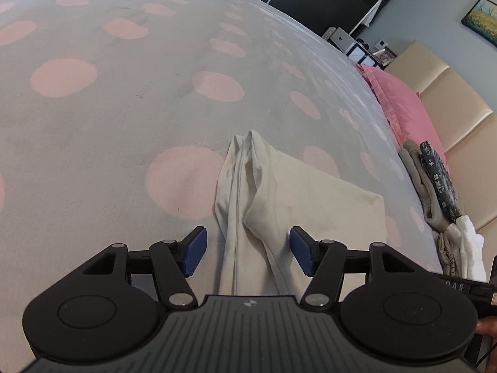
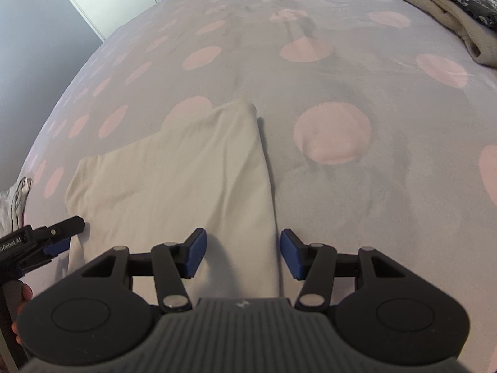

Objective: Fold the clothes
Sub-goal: 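Grasp the folded cream shirt's end with both grippers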

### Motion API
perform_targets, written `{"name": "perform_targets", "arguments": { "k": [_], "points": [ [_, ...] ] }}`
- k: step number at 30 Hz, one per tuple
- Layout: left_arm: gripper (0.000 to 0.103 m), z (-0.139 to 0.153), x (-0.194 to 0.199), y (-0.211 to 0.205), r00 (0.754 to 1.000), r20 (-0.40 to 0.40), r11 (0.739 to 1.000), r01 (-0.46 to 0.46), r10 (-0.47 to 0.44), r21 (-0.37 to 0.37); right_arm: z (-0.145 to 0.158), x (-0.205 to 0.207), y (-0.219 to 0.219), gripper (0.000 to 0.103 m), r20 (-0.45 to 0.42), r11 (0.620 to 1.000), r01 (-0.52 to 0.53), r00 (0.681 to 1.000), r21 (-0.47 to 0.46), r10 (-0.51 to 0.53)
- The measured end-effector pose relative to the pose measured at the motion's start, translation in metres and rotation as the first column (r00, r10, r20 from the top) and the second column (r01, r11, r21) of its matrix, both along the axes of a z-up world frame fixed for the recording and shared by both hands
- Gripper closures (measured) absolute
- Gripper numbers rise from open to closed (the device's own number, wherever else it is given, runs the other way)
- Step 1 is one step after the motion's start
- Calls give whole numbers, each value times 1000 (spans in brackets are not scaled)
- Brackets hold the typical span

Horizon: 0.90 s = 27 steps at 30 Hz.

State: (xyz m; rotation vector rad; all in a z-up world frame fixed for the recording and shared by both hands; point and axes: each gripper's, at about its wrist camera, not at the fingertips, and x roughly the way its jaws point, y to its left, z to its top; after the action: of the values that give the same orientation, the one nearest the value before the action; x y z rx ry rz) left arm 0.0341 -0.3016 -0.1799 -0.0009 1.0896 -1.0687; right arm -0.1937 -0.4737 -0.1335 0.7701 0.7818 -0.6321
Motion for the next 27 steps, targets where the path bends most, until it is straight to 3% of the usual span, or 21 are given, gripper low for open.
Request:
{"name": "perform_targets", "arguments": {
  "k": [5, 12, 15, 17, 19, 27],
  "points": [
    [50, -10, 10, -7, 1000, -22, 1000, -7, 6, -30, -12, 14, -13, 46, 33, 1000, 5, 999, 5, -5],
    [67, -16, 11, -11, 1000, 18, 998, 16, -15, -56, -17, 23, -18, 47, 60, 1000, -9, 998, -22, 10],
    [80, -14, 6, -13, 999, 39, 998, 26, -24, -64, -17, 27, -16, 56, 58, 999, -14, 998, -33, 16],
    [82, -13, 4, -14, 998, 52, 997, 34, -31, -68, -16, 28, -14, 63, 57, 999, -21, 998, -40, 23],
    [86, -11, 2, -14, 997, 62, 997, 39, -35, -73, -15, 26, -15, 86, 74, 999, -15, 997, -29, 17],
    [90, 10, -11, -9, 988, 145, 991, 67, -50, -112, 1, 21, -4, 91, 111, 996, -19, 993, -91, 29]
  ]
}}
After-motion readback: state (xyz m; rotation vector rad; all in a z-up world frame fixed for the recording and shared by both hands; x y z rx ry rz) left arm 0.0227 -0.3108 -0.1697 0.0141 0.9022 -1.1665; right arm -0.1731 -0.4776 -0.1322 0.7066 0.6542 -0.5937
